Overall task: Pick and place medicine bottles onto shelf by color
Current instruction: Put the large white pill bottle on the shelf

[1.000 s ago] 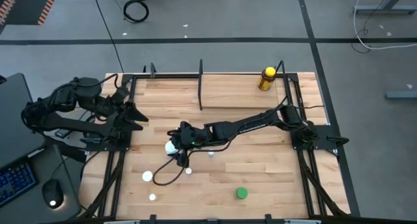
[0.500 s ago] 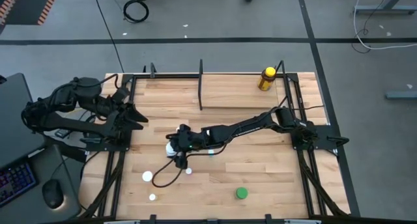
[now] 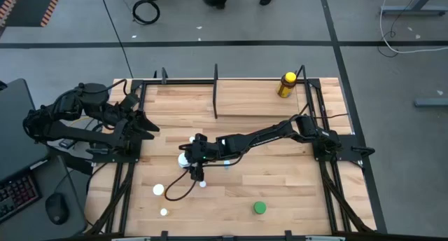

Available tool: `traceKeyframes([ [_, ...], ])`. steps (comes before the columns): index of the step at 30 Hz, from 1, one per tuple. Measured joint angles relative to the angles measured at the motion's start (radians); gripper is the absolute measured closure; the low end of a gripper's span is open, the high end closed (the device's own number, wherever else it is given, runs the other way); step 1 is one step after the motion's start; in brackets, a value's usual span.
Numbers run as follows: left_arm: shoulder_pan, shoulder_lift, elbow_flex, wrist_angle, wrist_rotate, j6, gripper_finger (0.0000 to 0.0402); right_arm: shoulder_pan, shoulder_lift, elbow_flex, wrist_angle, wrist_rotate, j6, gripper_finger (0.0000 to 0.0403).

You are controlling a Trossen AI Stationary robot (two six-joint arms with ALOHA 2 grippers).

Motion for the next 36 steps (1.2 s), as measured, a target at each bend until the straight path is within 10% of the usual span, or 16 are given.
traceKeyframes([
  [36,0.0,0.033,0.0,0.001,-0.008,0.0,0.004,-0.014,-0.008,0.0,0.012,-0.023,0.061,0.0161],
])
